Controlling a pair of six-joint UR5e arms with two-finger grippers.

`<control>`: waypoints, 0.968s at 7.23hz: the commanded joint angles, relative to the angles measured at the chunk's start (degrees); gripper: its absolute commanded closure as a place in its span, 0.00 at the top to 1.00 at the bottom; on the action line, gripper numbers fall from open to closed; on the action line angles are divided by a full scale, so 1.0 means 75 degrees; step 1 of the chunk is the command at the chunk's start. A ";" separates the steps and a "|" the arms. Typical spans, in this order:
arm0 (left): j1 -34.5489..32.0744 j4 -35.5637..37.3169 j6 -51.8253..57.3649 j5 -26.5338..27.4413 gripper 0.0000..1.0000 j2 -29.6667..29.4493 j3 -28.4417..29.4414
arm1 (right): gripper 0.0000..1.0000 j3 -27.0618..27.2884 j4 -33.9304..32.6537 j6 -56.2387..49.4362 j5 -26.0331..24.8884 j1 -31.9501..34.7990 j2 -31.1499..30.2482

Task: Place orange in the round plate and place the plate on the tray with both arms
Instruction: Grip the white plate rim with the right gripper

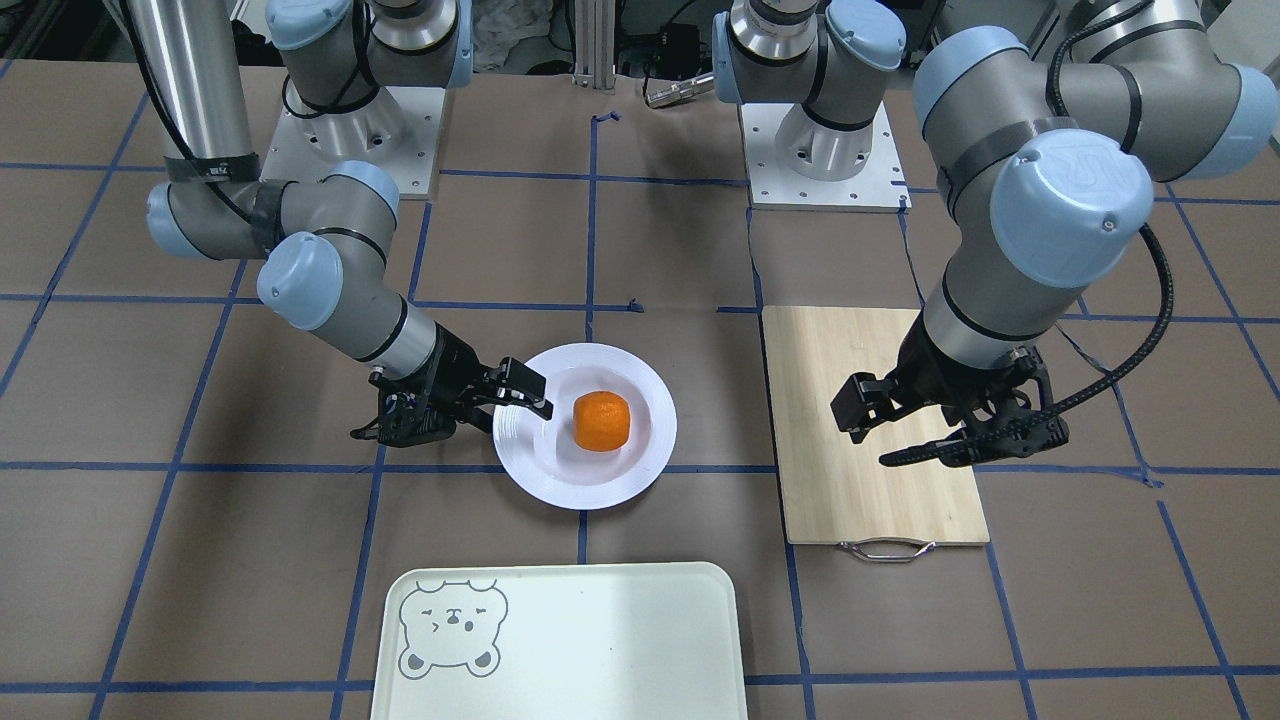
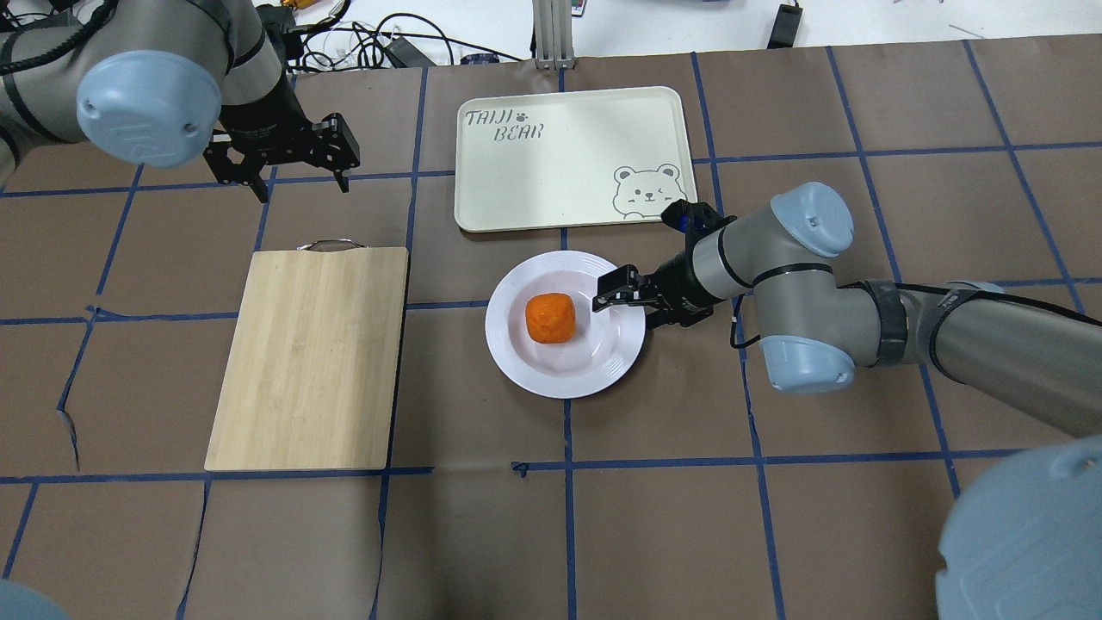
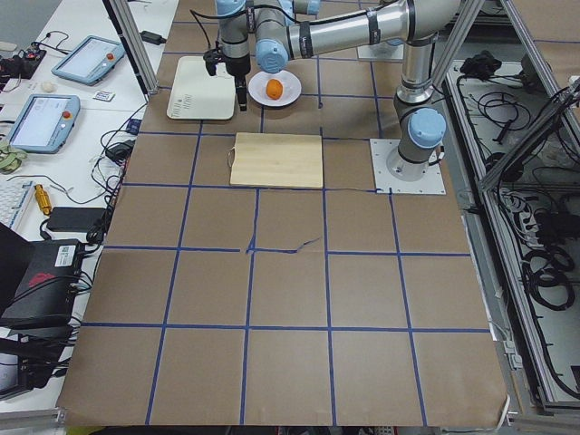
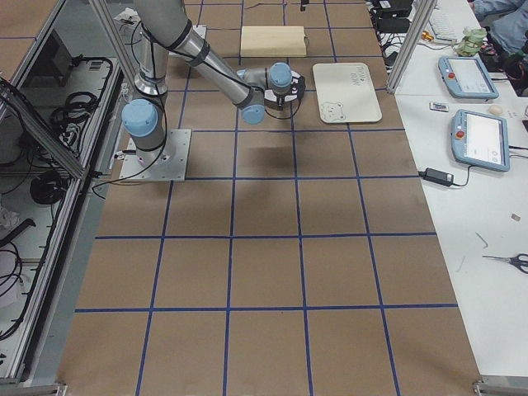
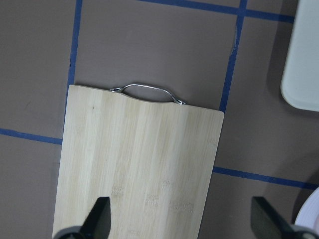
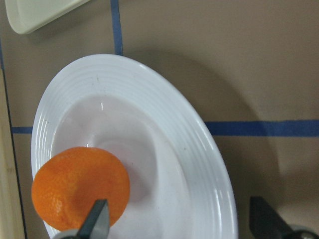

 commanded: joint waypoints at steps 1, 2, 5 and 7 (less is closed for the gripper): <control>0.0000 0.0004 0.0000 -0.0002 1.00 0.0001 -0.0012 | 0.99 -0.0020 -0.0193 0.0029 0.0039 0.0018 0.0132; 0.0000 0.0004 0.0000 -0.0002 1.00 0.0001 -0.0012 | 0.93 -0.0021 -0.0193 0.0029 0.0039 0.0111 0.0166; 0.0000 0.0004 0.0000 -0.0014 1.00 0.0001 -0.0012 | 0.60 -0.0021 -0.0204 0.0018 0.0027 0.0194 0.0272; 0.0000 -0.0008 0.0000 -0.0002 1.00 -0.0011 -0.0012 | 0.19 -0.0044 -0.0193 0.0076 -0.0078 0.0182 0.0272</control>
